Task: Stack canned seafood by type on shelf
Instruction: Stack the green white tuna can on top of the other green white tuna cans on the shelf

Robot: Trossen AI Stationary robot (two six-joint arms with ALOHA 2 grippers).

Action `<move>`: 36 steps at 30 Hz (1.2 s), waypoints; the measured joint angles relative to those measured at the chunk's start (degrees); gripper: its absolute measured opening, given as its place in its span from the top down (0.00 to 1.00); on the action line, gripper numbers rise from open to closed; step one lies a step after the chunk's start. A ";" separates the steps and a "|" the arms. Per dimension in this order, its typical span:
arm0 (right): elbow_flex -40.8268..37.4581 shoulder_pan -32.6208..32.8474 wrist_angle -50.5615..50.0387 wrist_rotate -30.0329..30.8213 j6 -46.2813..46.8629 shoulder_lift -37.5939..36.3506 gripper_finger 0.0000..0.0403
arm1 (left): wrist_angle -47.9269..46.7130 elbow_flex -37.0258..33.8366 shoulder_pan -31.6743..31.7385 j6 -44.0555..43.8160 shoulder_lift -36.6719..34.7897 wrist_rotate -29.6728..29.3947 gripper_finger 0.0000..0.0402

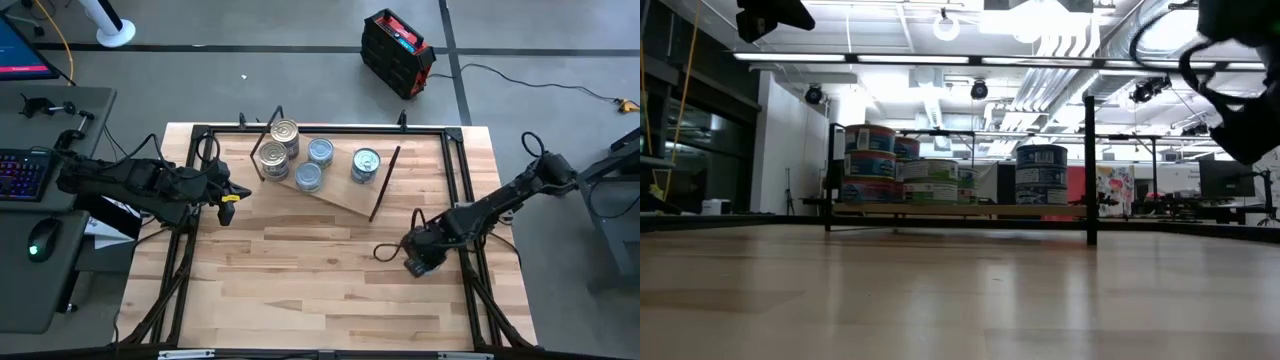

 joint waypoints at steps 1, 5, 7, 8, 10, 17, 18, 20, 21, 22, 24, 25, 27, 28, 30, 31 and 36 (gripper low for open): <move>0.02 0.91 2.25 0.89 0.63 0.40 1.00 | 0.02 0.00 0.00 -0.01 0.00 -0.02 1.00; 0.30 2.87 14.15 5.37 0.79 3.70 1.00 | 0.36 0.00 -0.01 -0.01 0.00 -0.15 1.00; 0.40 3.04 19.97 7.86 -0.45 6.20 1.00 | 0.86 0.00 0.00 -0.03 0.00 -0.15 1.00; 0.40 3.01 22.53 8.96 -1.01 7.55 1.00 | 1.20 0.00 -0.01 -0.04 0.00 -0.16 1.00; 0.50 2.76 28.10 11.85 -2.23 10.41 1.00 | 2.01 0.00 0.00 -0.04 0.00 -0.52 1.00; 0.55 -0.36 44.13 27.07 -6.90 18.25 1.00 | 3.54 0.00 0.00 -0.08 0.00 -2.18 1.00; 0.55 -0.85 45.11 30.27 -7.28 18.86 1.00 | 3.52 0.00 0.00 -0.08 0.00 -2.43 1.00; 0.43 -1.83 45.57 37.48 -6.72 19.46 1.00 | 3.52 0.00 0.00 -0.34 -0.01 -2.97 1.00; 0.34 -2.27 45.32 40.68 -6.56 19.56 1.00 | 3.54 0.00 0.00 -0.48 0.00 -3.04 1.00; 0.25 -2.71 45.00 43.51 -6.56 19.60 1.00 | 3.53 0.00 0.00 -0.69 0.00 -3.04 1.00; 0.22 -3.45 44.66 46.68 -6.55 19.64 1.00 | 3.52 0.00 0.00 -0.71 0.00 -3.04 1.00; 0.22 -3.74 44.50 47.60 -6.54 19.67 1.00 | 3.52 0.00 0.00 -0.71 0.00 -3.04 1.00; 0.22 -4.50 44.06 49.08 -6.45 19.67 1.00 | 3.52 0.00 0.00 -0.69 0.00 -3.04 1.00; 0.20 -4.94 43.98 49.86 -6.43 19.67 1.00 | 3.52 0.00 0.00 -0.66 0.00 -3.04 1.00; 0.20 -5.77 43.40 51.11 -6.42 19.67 1.00 | 3.52 0.00 0.00 -0.34 0.00 -3.04 1.00; 0.20 -6.15 42.98 51.66 -6.42 19.67 1.00 | 3.52 0.00 0.00 -0.34 0.00 -3.04 1.00; 0.27 -7.33 38.26 55.36 -3.18 19.63 1.00 | 3.52 0.02 0.00 -0.28 0.00 -3.04 1.00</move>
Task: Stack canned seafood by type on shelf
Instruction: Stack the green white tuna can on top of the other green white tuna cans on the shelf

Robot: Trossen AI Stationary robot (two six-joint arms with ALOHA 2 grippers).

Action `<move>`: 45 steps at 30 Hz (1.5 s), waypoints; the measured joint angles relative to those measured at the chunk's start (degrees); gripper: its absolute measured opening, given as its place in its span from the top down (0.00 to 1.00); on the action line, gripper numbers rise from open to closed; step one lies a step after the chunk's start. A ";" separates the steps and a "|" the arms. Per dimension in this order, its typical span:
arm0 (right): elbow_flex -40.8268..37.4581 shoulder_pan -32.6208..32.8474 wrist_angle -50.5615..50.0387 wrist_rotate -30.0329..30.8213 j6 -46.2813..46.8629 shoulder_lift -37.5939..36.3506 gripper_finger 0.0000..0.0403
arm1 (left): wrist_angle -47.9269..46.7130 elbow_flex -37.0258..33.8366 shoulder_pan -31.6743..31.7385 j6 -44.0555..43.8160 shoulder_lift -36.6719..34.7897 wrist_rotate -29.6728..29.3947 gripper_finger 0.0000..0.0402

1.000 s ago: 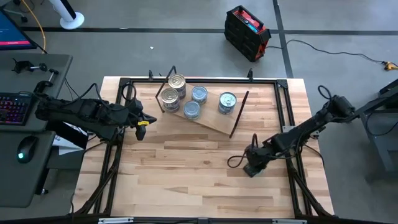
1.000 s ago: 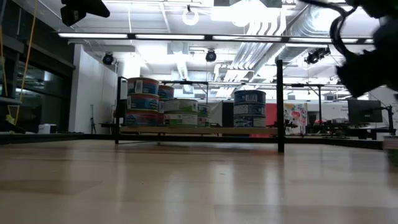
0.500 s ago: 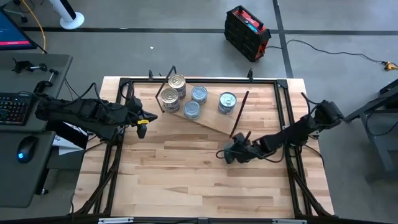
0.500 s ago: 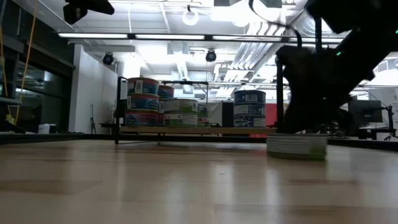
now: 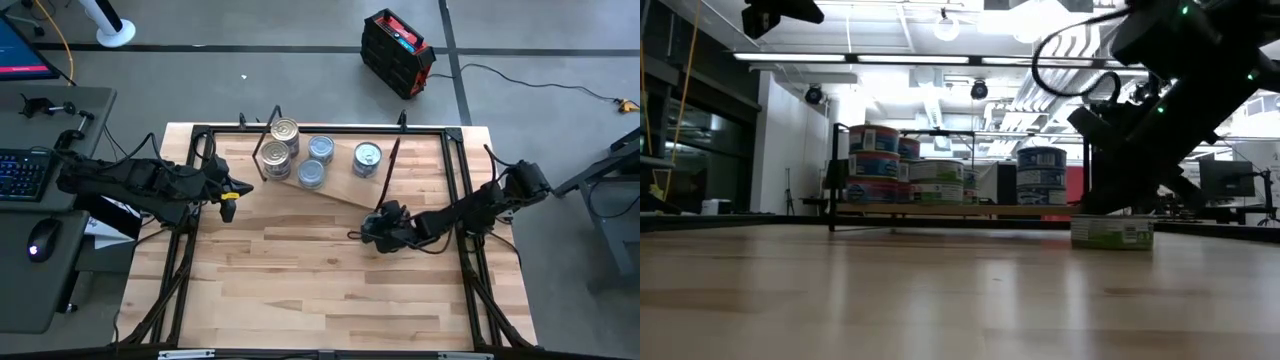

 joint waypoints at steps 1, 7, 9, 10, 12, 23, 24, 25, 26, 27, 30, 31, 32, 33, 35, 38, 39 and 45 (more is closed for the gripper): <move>0.00 -0.17 -1.36 0.92 1.21 -0.03 1.00 | -0.02 -0.02 0.00 0.00 0.00 0.00 1.00; 0.00 -1.24 -8.58 5.40 6.14 -0.04 1.00 | -0.02 -0.01 0.00 0.02 -0.01 0.00 1.00; -0.01 -1.65 -9.50 5.82 6.69 -0.03 1.00 | -0.02 -0.02 0.00 0.02 0.00 -0.02 1.00; -0.02 -1.80 -9.62 5.99 6.70 -0.03 1.00 | -0.02 -0.02 0.00 0.04 -0.02 -0.02 1.00; -0.06 -1.94 -9.21 5.80 6.65 -0.05 1.00 | -0.02 -0.02 0.00 0.03 0.00 -0.08 1.00; 0.55 -1.52 11.48 -9.79 -13.53 0.53 1.00 | -0.06 -0.01 0.00 -0.42 0.39 -0.53 1.00; 1.45 -1.53 11.48 -10.72 -15.60 1.05 1.00 | 0.00 0.00 0.00 -0.76 0.76 -0.58 1.00; 2.43 -1.53 11.41 -11.50 -17.54 1.80 1.00 | 0.00 0.00 0.00 -1.06 1.26 -0.59 1.00; 3.60 -1.50 11.26 -12.03 -19.16 2.84 1.00 | 0.11 0.00 0.00 -1.22 2.04 -0.58 1.00; 5.02 -1.50 11.34 -12.33 -20.40 4.25 1.00 | 0.49 0.00 -0.02 -1.15 3.09 -0.57 1.00; 10.07 -1.52 11.97 -12.86 -24.43 9.49 1.00 | 1.92 0.00 -0.11 -0.90 7.73 0.02 1.00; 12.10 -1.56 12.02 -12.76 -25.91 11.41 1.00 | 2.75 0.00 -0.11 -0.87 9.65 0.10 1.00; 14.34 -1.63 12.39 -12.72 -27.52 13.46 1.00 | 3.87 0.00 -0.16 -0.87 11.83 0.15 1.00; 16.63 -1.71 13.00 -12.91 -29.27 15.54 1.00 | 5.09 0.00 -0.33 -0.80 13.99 0.13 1.00; 21.45 -2.09 14.70 -15.07 -34.13 19.43 1.00 | 7.28 -0.02 -0.65 -0.01 18.16 0.17 1.00; 29.19 -2.47 15.44 -20.69 -41.46 24.37 1.00 | 11.50 -0.02 -1.32 1.48 24.03 0.24 1.00; 31.53 -2.60 14.62 -23.12 -43.87 25.33 1.00 | 12.47 -0.02 -1.57 2.09 25.70 0.34 1.00; 37.22 -2.02 0.74 -28.78 -48.77 21.34 1.00 | 18.59 -0.13 -2.49 4.57 31.67 5.48 1.00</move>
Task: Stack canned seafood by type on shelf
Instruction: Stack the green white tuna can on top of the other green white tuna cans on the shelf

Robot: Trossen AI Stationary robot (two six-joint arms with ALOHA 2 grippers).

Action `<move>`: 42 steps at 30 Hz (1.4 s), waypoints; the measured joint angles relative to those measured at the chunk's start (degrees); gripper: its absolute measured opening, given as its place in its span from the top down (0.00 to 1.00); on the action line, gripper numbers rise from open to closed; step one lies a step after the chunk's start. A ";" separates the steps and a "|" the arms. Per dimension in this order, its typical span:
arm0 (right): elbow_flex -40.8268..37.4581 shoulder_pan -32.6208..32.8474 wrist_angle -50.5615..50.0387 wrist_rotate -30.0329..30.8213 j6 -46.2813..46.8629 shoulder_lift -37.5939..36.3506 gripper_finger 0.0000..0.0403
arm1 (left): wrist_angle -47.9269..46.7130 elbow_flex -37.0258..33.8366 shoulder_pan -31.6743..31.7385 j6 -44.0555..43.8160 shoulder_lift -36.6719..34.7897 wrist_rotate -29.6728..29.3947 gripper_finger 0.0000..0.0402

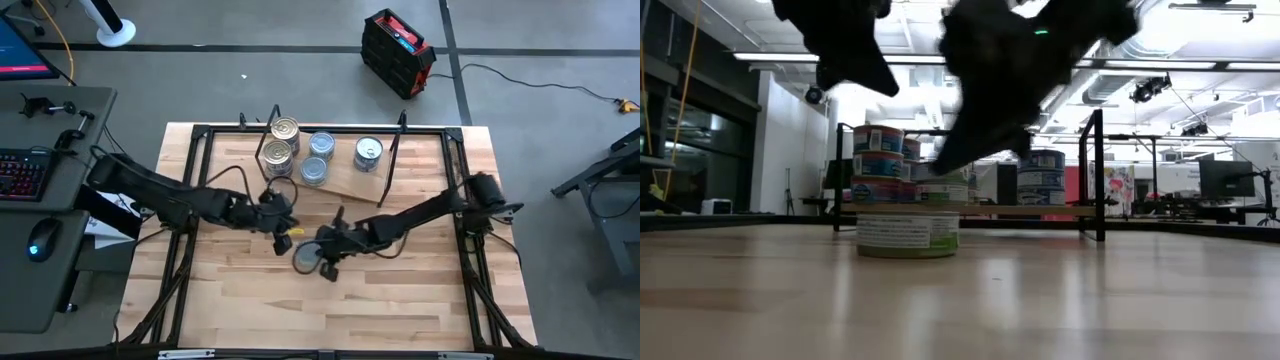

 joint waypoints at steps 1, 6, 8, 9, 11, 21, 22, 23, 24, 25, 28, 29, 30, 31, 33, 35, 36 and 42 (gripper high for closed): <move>-1.03 0.34 -1.88 0.19 0.02 -1.72 1.00 | 2.78 -0.70 -0.25 -0.02 0.40 0.71 1.00; -13.11 2.34 -4.52 1.31 5.46 -13.08 1.00 | 19.69 -9.83 -2.39 -6.63 1.45 3.16 1.00; -19.16 3.06 -1.52 1.36 9.19 -17.40 1.00 | 26.58 -14.24 -3.62 -10.56 1.45 3.39 1.00; -22.03 3.30 0.92 1.44 10.94 -18.89 1.00 | 29.11 -16.51 -4.27 -12.63 1.44 3.46 1.00; -27.09 3.65 7.38 1.47 13.71 -20.93 1.00 | 31.35 -19.77 -5.66 -15.17 1.44 3.43 1.00; -26.84 0.58 19.05 1.20 16.99 -13.62 1.00 | 32.17 -21.94 -7.67 9.12 8.12 1.78 1.00; -25.44 0.28 18.33 0.82 16.89 -12.35 1.00 | 32.82 -21.76 -7.61 11.86 9.41 1.92 1.00; -23.86 -0.07 16.86 0.82 17.19 -10.85 1.00 | 33.53 -21.36 -7.54 13.52 10.29 1.91 1.00; -22.01 -0.54 16.00 0.82 17.88 -9.13 1.00 | 33.41 -21.37 -7.54 14.03 10.37 1.89 1.00; -20.17 -0.86 15.38 0.78 18.31 -7.54 1.00 | 33.40 -21.52 -7.43 13.90 10.09 1.74 1.00; -15.37 -1.49 11.31 0.78 18.56 -3.11 1.00 | 33.52 -21.32 -7.00 13.55 10.05 1.67 1.00; -13.72 -1.64 11.45 0.59 18.56 -1.63 1.00 | 32.65 -21.62 -6.82 13.93 10.08 1.69 1.00; -12.51 -1.74 10.71 0.21 18.56 -0.35 1.00 | 32.22 -21.77 -6.80 14.06 10.18 1.76 1.00; -11.03 -1.75 9.45 -0.34 18.58 1.02 1.00 | 33.07 -21.58 -6.78 14.10 10.85 1.89 1.00; -7.57 -1.75 9.66 -1.44 18.49 3.50 1.00 | 34.02 -21.48 -6.62 14.17 11.77 2.26 1.00; -4.73 -1.75 6.31 -1.50 18.27 4.78 1.00 | 35.68 -21.45 -6.61 14.01 12.82 2.56 1.00; -3.32 -1.75 5.07 -1.74 18.17 5.21 1.00 | 36.14 -21.35 -6.79 13.69 13.00 2.98 1.00; 0.45 -1.78 1.33 -1.17 18.11 5.71 1.00 | 37.52 -21.38 -8.08 13.74 15.56 2.70 1.00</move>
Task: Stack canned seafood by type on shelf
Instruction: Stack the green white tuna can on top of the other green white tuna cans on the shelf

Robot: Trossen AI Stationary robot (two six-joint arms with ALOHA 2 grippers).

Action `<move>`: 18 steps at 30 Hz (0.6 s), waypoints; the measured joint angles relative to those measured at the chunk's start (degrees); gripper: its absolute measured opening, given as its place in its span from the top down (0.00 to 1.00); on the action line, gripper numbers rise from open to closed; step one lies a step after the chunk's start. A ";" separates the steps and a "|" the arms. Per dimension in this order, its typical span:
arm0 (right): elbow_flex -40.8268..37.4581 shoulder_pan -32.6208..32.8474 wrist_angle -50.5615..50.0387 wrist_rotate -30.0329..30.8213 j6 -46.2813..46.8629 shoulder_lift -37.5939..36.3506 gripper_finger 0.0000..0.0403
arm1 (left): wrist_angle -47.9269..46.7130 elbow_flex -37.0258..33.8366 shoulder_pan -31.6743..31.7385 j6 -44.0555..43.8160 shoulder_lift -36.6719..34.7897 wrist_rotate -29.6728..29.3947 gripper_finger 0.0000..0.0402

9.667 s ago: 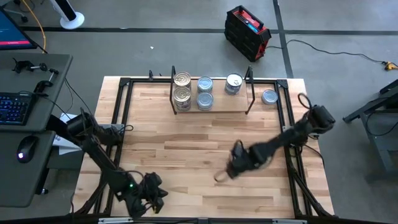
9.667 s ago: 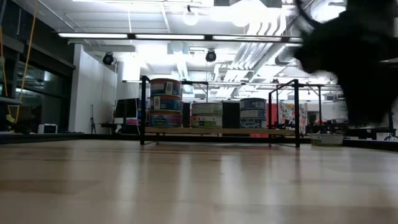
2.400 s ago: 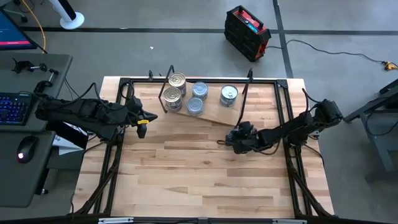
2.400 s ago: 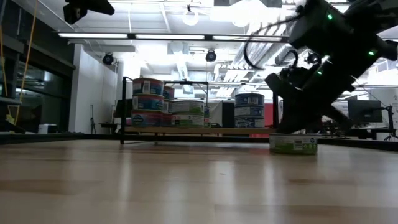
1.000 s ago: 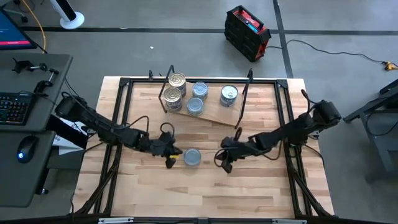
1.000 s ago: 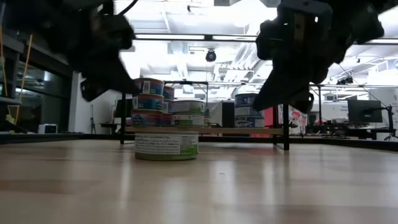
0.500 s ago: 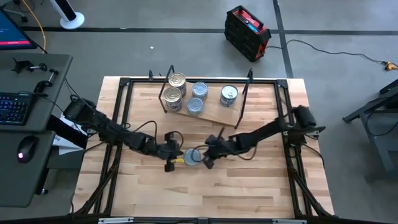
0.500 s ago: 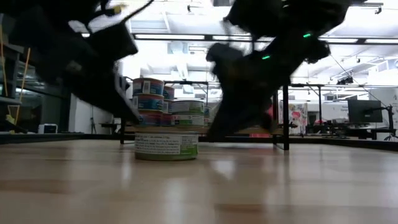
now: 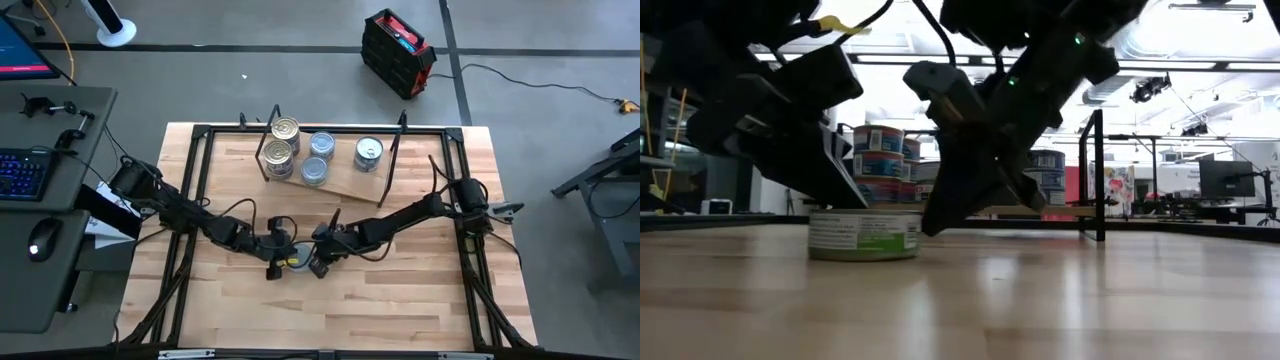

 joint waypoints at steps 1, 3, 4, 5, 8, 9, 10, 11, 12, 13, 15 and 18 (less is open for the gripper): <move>0.61 -0.02 -0.74 0.04 0.00 0.00 1.00 | -0.03 0.01 -0.01 -0.30 0.32 -0.08 1.00; 1.54 0.05 -1.10 0.01 -0.01 0.00 1.00 | -0.25 0.03 -0.03 -0.19 0.40 0.13 1.00; 1.83 0.08 -0.84 -0.09 0.01 0.00 1.00 | -0.47 0.01 -0.03 0.01 0.38 0.10 1.00; 2.14 0.09 -0.93 -0.11 0.03 0.00 1.00 | -0.50 0.02 -0.05 0.43 0.40 -0.11 1.00; 3.27 0.09 -1.25 -0.18 0.01 0.00 1.00 | -1.00 0.00 -0.08 1.46 0.08 -1.80 1.00; 3.63 0.09 -1.13 -0.19 0.01 0.00 1.00 | -1.02 0.00 -0.03 1.58 0.03 -2.49 1.00; 3.93 0.12 -0.90 -0.18 0.01 0.00 1.00 | -0.89 0.00 0.04 1.62 0.03 -3.22 1.00; 4.16 0.14 -0.18 -0.18 0.01 0.00 1.00 | -0.80 0.00 0.07 1.69 0.06 -4.04 1.00; 4.49 0.13 0.07 -0.11 0.01 -0.01 1.00 | -0.79 0.00 0.10 1.74 0.08 -4.97 1.00; 4.78 0.09 0.16 -0.04 -0.03 -0.07 1.00 | -0.79 0.00 0.10 1.74 0.09 -5.61 1.00; 5.45 0.07 0.08 0.15 -0.78 -0.13 1.00 | -0.80 -0.02 0.10 1.80 0.09 -6.43 1.00; 6.29 0.03 -0.16 0.35 -2.38 -0.13 1.00 | -0.72 -0.04 0.06 2.91 0.09 -6.77 1.00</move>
